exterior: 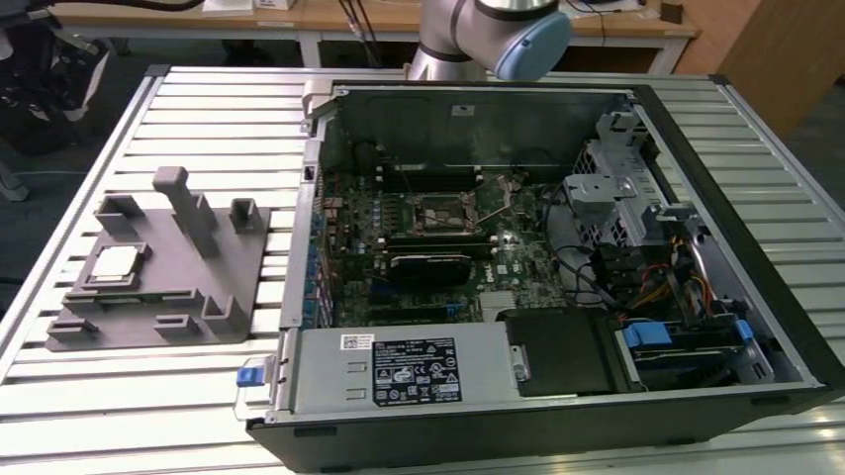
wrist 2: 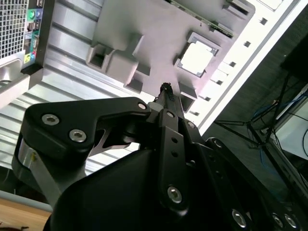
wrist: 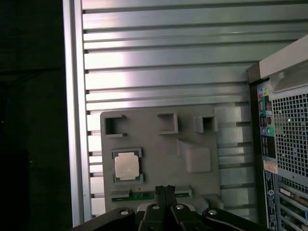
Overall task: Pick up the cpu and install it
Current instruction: 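Reach for the cpu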
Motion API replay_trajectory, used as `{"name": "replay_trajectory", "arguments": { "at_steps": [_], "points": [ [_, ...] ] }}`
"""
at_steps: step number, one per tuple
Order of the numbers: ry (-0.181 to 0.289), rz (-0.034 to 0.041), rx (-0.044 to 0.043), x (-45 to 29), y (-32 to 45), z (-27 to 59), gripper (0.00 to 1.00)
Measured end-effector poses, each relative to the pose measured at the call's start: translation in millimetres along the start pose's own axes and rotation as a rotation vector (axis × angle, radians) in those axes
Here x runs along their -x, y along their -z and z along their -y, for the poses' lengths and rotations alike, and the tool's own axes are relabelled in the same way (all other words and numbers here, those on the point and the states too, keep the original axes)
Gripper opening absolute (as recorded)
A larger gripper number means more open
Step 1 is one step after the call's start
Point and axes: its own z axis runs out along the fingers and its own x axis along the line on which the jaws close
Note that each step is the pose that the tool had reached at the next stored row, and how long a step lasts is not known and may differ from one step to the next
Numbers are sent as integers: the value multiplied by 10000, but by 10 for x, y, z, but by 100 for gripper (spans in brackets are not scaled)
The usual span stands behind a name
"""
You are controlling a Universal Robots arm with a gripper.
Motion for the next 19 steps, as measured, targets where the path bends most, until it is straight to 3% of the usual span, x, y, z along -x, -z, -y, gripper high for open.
{"name": "replay_trajectory", "arguments": {
  "at_steps": [19],
  "points": [
    [0, -1, 0, -600, -7, 46, 11]
  ]
}}
